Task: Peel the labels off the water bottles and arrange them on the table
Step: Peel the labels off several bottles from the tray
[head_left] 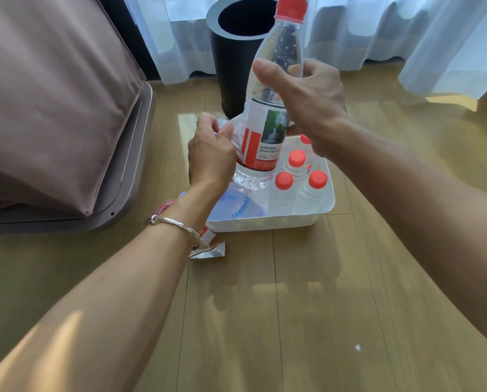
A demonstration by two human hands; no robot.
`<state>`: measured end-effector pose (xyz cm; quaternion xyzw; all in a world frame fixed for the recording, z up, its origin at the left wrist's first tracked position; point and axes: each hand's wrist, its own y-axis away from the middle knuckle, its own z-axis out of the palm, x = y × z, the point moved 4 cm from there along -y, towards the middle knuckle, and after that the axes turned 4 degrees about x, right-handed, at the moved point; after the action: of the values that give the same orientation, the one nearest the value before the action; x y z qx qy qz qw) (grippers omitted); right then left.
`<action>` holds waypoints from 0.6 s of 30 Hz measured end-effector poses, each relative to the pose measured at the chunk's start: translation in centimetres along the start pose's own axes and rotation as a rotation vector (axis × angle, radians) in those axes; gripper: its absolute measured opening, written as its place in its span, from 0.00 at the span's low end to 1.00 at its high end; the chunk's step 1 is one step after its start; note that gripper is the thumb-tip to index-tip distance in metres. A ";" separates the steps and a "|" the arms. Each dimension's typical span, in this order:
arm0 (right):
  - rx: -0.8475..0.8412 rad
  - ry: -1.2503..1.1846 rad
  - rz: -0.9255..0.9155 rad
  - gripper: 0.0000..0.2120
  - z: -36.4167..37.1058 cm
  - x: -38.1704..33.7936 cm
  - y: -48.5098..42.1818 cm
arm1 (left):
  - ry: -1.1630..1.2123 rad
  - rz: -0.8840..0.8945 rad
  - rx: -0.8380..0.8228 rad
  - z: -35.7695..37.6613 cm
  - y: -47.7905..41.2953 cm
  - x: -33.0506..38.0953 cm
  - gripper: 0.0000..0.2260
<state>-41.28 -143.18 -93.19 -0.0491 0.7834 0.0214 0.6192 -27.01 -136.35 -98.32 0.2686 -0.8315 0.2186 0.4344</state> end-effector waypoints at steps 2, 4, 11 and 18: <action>0.048 -0.009 0.021 0.18 -0.8 -0.1 -0.2 | 0.012 -0.024 0.007 0.1 0.1 -0.2 0.11; 0.131 -0.126 0.048 0.14 -1.8 -0.9 -0.7 | 0.040 -0.063 0.042 0.1 0.4 -0.6 0.10; -0.110 -0.045 0.083 0.17 5.9 -1.6 1.4 | -0.144 0.197 -0.063 0.5 1.4 5.1 0.12; -0.015 0.181 0.158 0.10 -1.3 3.3 -0.2 | -0.093 -0.071 -0.150 -2.5 -0.4 -2.5 0.10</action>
<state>-43.24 -143.70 -96.06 0.0063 0.8374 0.0715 0.5418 -24.02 -134.48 -99.06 0.2745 -0.8546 0.1273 0.4219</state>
